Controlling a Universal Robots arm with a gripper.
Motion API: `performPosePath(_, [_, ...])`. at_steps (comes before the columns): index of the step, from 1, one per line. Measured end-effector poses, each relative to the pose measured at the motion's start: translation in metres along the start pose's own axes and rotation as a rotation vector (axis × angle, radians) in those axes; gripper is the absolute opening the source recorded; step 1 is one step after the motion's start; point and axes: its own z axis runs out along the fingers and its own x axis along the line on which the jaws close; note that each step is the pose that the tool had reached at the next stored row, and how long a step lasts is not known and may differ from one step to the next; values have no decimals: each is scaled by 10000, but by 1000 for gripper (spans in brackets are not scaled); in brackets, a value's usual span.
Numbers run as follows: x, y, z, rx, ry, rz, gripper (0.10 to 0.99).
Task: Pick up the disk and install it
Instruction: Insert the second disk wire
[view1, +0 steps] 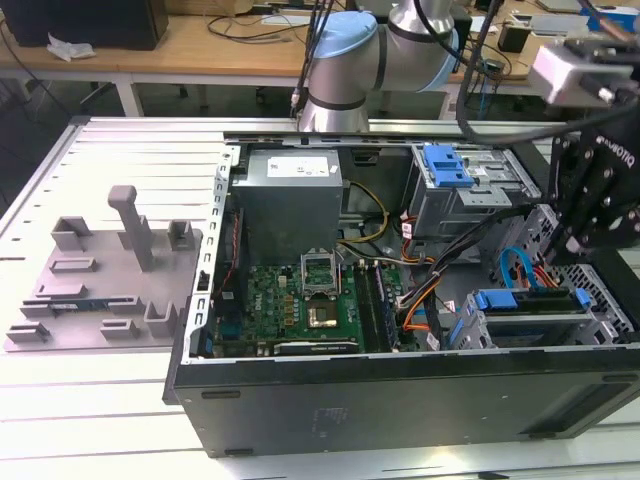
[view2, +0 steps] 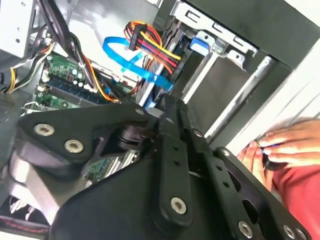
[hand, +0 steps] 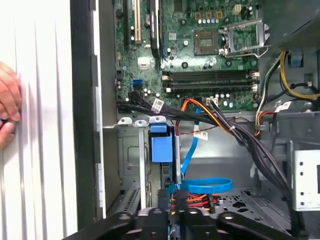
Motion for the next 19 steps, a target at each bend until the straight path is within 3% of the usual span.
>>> performPosePath(2, [-15,28,-41,14,89,3,106])
performPosePath(7, [-23,32,-42,23,279,5,106])
performPosePath(19, [-23,32,-42,36,629,10,106])
